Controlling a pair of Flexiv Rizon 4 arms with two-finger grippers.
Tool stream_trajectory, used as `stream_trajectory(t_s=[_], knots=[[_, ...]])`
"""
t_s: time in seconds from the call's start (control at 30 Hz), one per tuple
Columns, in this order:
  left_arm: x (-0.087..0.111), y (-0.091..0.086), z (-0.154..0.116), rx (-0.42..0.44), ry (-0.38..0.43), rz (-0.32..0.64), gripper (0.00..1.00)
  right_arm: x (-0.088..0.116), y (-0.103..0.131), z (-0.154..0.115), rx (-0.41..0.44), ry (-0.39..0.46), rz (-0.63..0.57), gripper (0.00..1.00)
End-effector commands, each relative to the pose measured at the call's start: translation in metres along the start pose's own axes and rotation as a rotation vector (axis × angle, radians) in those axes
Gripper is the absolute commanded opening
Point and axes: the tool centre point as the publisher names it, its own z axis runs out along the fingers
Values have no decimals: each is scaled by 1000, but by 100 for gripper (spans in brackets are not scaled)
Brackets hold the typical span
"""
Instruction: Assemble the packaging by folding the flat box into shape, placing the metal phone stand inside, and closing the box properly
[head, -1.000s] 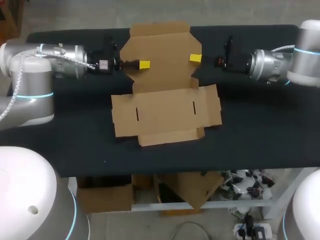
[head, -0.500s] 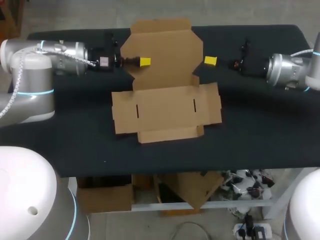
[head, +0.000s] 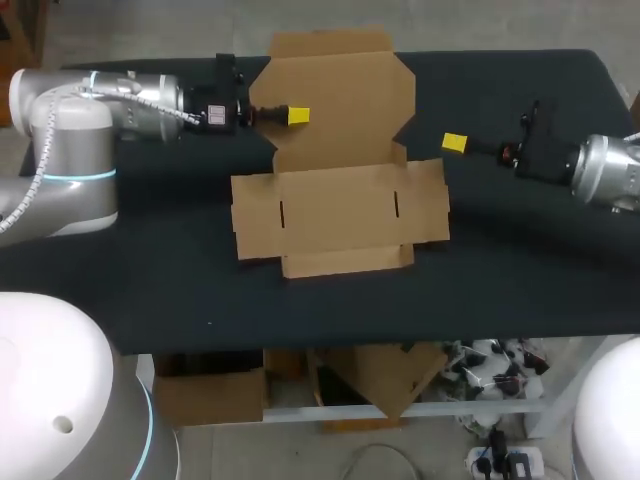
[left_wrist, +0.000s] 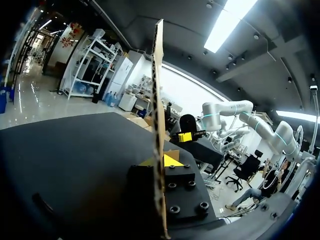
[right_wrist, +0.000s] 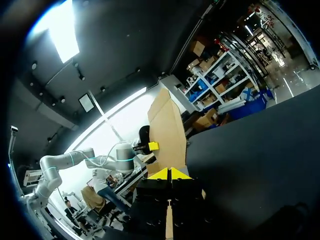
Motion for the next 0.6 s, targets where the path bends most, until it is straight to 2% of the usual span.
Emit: stream_trajectory(t_s=[0.03, 0.4, 0.5, 0.6], knots=[[-3, -5, 3, -1, 10, 7, 0, 17, -4, -14, 0, -139, -25, 0], [-7, -13, 10, 12, 29, 25, 0, 42, -27, -38, 9, -200, -172, 0], [-7, -13, 10, 12, 29, 25, 0, 51, -36, -38, -3, -282, -179, 0], [-7, -13, 10, 12, 29, 25, 0, 51, -36, -38, -3, -282, -179, 0]])
